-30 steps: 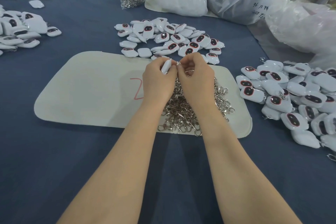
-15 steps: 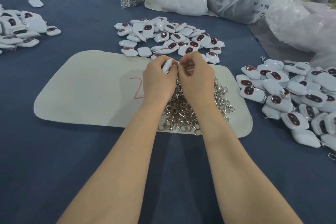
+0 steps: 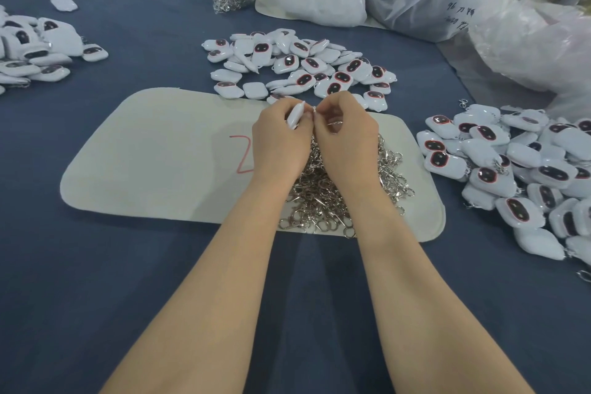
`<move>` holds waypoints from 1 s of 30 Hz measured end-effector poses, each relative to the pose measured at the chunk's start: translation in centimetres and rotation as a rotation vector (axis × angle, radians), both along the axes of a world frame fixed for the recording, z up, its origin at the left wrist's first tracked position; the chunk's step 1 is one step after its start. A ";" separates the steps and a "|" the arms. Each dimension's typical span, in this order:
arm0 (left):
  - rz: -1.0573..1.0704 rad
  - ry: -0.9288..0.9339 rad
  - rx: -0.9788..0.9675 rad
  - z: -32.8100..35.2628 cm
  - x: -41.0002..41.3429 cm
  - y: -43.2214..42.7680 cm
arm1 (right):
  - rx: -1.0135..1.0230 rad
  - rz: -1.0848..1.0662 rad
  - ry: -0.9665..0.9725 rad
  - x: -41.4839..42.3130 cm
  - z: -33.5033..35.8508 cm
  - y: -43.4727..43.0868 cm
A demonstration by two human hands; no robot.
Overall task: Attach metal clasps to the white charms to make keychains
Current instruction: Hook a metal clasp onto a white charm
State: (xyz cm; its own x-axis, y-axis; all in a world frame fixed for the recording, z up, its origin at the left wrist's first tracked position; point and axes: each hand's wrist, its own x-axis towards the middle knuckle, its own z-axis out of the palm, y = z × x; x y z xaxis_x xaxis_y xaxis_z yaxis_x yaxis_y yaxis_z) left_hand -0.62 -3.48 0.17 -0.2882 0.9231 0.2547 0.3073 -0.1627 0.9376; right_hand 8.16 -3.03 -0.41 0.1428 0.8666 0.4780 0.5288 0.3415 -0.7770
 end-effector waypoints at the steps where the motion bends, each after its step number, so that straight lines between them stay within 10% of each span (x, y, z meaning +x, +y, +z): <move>1: -0.001 0.002 0.001 0.0 0.0 0.0 | 0.002 -0.001 0.002 0.0 0.0 0.0; 30: -0.016 0.110 -0.023 -0.3 -0.3 0.0 | -0.045 0.145 -0.051 0.6 -0.3 0.2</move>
